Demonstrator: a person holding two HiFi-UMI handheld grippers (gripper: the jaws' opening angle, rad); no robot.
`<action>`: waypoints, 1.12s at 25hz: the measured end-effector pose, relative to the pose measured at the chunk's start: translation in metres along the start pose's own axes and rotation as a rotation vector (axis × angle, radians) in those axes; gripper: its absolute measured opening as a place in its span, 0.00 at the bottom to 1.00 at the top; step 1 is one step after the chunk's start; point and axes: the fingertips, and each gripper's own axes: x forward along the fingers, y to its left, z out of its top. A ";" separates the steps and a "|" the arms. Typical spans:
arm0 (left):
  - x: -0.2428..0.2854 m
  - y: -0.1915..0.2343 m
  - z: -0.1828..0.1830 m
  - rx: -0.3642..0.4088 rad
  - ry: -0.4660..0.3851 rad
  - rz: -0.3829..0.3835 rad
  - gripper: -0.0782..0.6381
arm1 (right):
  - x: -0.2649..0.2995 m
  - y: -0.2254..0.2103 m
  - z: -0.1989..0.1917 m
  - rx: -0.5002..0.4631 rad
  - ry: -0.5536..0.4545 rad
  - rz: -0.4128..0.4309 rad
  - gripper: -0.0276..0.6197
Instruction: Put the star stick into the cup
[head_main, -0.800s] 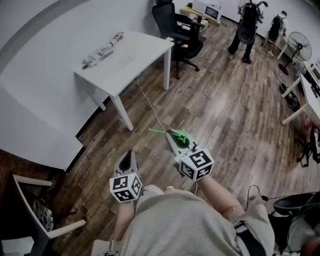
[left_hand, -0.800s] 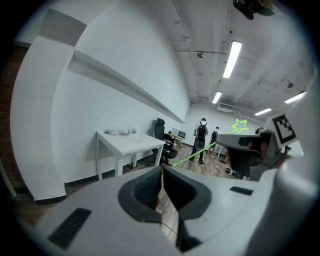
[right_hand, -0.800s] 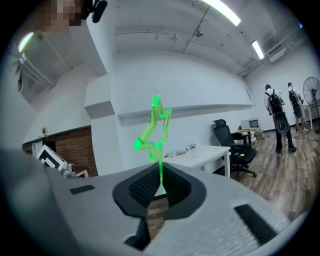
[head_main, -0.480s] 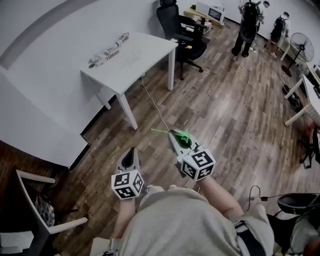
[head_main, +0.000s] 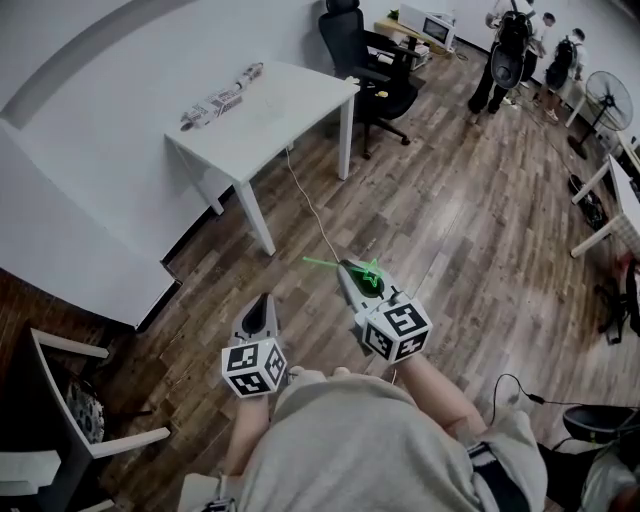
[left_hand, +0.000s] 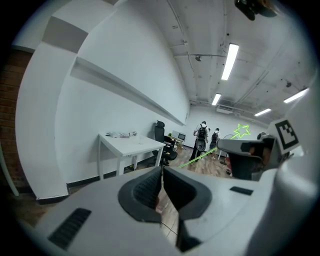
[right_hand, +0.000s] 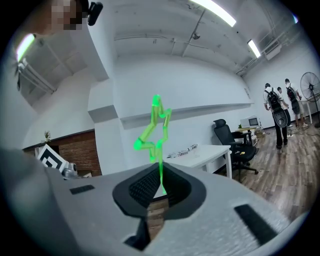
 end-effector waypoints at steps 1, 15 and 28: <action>0.000 -0.002 -0.001 -0.002 -0.001 0.002 0.13 | -0.001 -0.001 0.000 0.004 -0.001 0.003 0.06; 0.006 -0.031 -0.013 0.003 -0.005 0.008 0.13 | -0.019 -0.022 -0.002 0.027 0.001 0.029 0.06; 0.044 -0.016 -0.007 0.004 0.006 0.005 0.13 | 0.018 -0.048 -0.011 0.048 0.024 0.010 0.06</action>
